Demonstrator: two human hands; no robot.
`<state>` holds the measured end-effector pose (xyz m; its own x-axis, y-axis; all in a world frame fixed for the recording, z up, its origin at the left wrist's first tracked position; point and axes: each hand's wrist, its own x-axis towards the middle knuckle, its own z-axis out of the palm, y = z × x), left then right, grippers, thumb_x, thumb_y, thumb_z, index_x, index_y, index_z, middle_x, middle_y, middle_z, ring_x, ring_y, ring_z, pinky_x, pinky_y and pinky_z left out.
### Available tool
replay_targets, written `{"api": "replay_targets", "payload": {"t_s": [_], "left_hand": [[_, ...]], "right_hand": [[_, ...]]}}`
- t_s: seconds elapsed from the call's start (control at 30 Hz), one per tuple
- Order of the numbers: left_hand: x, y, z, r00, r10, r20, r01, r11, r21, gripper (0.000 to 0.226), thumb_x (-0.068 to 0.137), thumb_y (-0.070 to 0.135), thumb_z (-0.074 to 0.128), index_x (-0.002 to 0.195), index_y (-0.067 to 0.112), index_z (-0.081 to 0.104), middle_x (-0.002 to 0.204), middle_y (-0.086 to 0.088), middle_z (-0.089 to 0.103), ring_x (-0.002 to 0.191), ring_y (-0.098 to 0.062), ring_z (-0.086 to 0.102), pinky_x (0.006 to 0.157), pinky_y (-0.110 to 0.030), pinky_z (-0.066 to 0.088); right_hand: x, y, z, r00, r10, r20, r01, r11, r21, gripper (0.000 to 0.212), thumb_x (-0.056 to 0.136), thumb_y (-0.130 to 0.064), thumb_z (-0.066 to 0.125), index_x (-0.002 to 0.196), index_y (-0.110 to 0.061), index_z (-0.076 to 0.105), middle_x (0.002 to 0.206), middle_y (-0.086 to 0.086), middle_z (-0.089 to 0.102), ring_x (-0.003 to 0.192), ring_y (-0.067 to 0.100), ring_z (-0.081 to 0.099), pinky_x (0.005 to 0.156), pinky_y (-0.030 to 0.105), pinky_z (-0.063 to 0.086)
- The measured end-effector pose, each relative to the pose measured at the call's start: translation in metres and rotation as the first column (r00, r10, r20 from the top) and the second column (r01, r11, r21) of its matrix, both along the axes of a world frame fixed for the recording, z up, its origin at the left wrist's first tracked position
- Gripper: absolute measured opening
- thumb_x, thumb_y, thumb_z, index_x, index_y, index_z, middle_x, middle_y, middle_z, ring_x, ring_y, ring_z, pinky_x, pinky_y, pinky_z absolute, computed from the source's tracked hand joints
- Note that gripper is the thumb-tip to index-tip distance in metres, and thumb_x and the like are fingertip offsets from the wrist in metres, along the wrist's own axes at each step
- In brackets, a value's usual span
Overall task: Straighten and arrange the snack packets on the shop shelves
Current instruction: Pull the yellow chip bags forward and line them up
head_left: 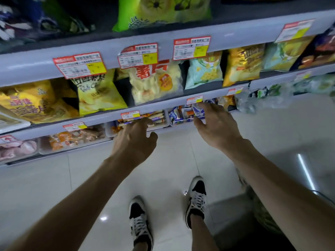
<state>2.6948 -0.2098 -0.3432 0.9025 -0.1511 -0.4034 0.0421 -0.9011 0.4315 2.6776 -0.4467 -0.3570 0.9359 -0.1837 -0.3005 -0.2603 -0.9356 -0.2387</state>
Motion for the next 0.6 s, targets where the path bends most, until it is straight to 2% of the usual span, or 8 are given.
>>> {"api": "replay_targets", "payload": {"t_s": [0.17,0.33,0.47,0.6], "left_hand": [[0.02,-0.07,-0.005,0.998,0.049,0.033,-0.049,0.999,-0.004,0.036,0.096,0.032,0.062,0.132,0.034,0.064,0.131,-0.003,0.072,0.121,-0.037,0.064,0.093,-0.042,0.053],[0.033,-0.142,-0.015,0.996,0.08,0.046,-0.073,0.987,-0.14,0.041,0.095,0.032,0.065,0.136,0.026,0.064,0.132,-0.005,0.072,0.117,-0.035,0.068,0.098,-0.046,0.055],[0.046,-0.201,-0.025,0.998,0.043,0.042,-0.036,0.985,-0.168,0.057,0.082,0.045,0.056,0.135,0.025,0.063,0.128,-0.005,0.072,0.113,-0.036,0.068,0.096,-0.046,0.056],[0.063,-0.256,-0.039,0.994,-0.007,0.106,0.021,0.991,-0.136,0.048,0.093,0.029,0.065,0.14,0.019,0.06,0.129,-0.012,0.071,0.118,-0.042,0.064,0.094,-0.045,0.053]], "right_hand": [[0.008,-0.069,-0.007,0.999,-0.035,0.012,0.035,0.999,0.014,0.046,0.101,-0.038,0.056,0.143,-0.02,0.052,0.136,0.009,0.061,0.129,0.031,0.051,0.101,0.043,0.045],[0.02,-0.138,-0.016,0.991,-0.131,0.029,0.13,0.991,0.032,0.048,0.102,-0.037,0.055,0.146,-0.018,0.05,0.138,0.011,0.06,0.132,0.034,0.05,0.103,0.046,0.045],[0.036,-0.186,-0.023,0.987,-0.156,0.049,0.155,0.988,0.02,0.052,0.1,-0.037,0.056,0.146,-0.014,0.049,0.138,0.015,0.058,0.131,0.038,0.05,0.1,0.048,0.046],[0.051,-0.232,-0.027,0.979,-0.203,0.032,0.203,0.979,-0.003,0.054,0.1,-0.04,0.057,0.146,-0.013,0.048,0.143,0.015,0.055,0.135,0.037,0.046,0.103,0.048,0.044]]}}
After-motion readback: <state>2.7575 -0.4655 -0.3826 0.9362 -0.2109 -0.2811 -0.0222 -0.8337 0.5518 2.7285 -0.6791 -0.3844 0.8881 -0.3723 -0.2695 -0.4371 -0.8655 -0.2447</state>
